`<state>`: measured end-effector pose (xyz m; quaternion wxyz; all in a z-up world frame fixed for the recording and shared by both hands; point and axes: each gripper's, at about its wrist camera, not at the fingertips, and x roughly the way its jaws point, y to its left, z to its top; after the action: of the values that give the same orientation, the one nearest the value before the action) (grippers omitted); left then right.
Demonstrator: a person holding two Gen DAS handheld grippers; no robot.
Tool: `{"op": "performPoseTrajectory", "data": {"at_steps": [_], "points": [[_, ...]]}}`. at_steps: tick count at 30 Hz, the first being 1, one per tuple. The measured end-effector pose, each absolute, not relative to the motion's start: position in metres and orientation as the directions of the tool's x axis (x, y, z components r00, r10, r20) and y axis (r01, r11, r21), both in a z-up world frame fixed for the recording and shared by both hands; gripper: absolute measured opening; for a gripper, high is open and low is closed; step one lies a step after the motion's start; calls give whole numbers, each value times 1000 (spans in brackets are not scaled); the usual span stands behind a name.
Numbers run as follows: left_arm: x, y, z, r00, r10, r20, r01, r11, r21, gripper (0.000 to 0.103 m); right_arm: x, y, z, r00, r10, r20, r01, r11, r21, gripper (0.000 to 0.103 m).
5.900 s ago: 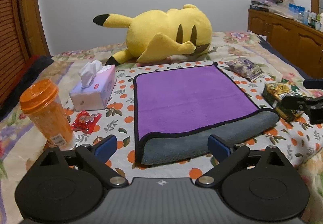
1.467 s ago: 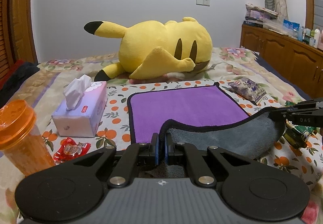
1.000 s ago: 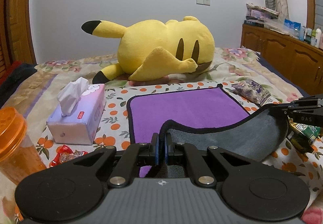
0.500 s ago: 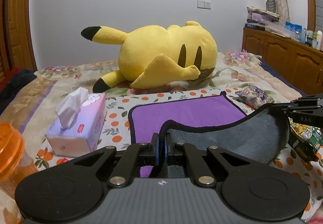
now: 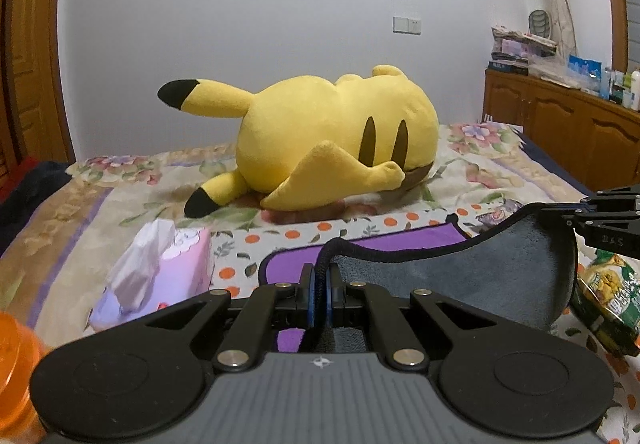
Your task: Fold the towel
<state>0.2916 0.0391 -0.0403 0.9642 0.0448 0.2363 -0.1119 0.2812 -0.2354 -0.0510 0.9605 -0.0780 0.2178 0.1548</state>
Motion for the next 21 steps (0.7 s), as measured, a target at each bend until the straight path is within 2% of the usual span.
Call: {"op": "performPoseTrajectory", "data": {"at_steps": [21], "points": [[353, 33, -29, 884, -159, -440, 216, 973, 83, 6, 344, -225, -46, 871, 204, -447, -292, 946, -138, 5]]}}
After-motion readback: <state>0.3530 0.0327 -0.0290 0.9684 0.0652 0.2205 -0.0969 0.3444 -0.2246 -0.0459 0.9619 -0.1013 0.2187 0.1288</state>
